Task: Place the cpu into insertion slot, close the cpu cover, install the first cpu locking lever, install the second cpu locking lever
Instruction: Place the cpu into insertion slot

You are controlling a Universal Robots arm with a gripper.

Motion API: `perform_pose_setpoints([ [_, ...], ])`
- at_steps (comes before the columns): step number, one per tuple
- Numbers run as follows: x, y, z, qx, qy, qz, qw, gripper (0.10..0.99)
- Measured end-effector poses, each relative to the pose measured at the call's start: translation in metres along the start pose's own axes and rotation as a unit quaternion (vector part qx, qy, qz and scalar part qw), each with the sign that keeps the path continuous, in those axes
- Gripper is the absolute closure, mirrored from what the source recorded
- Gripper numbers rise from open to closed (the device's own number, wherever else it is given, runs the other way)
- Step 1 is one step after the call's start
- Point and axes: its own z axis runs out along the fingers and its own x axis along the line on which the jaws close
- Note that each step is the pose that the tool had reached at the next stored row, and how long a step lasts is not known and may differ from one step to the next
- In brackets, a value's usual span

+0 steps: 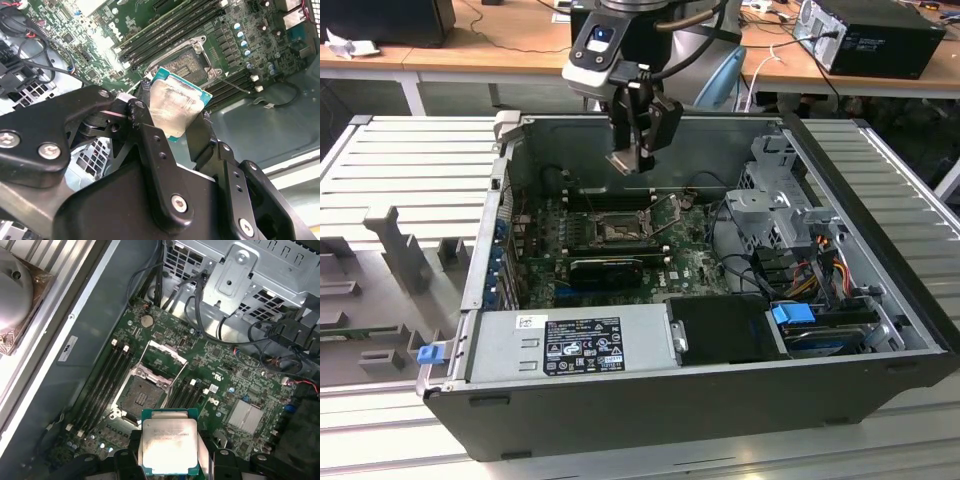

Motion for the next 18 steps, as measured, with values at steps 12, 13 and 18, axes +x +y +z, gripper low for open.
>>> perform_pose_setpoints([
  [12,0.0000,0.0000,0.0011,0.0058,-0.0126,0.045,0.9989,0.561],
  [13,0.0000,0.0000,0.0012,0.0062,-0.0135,0.049,0.9987,0.561],
  [18,-0.0001,0.0000,0.0022,0.0091,-0.0198,0.075,0.9970,0.561],
])
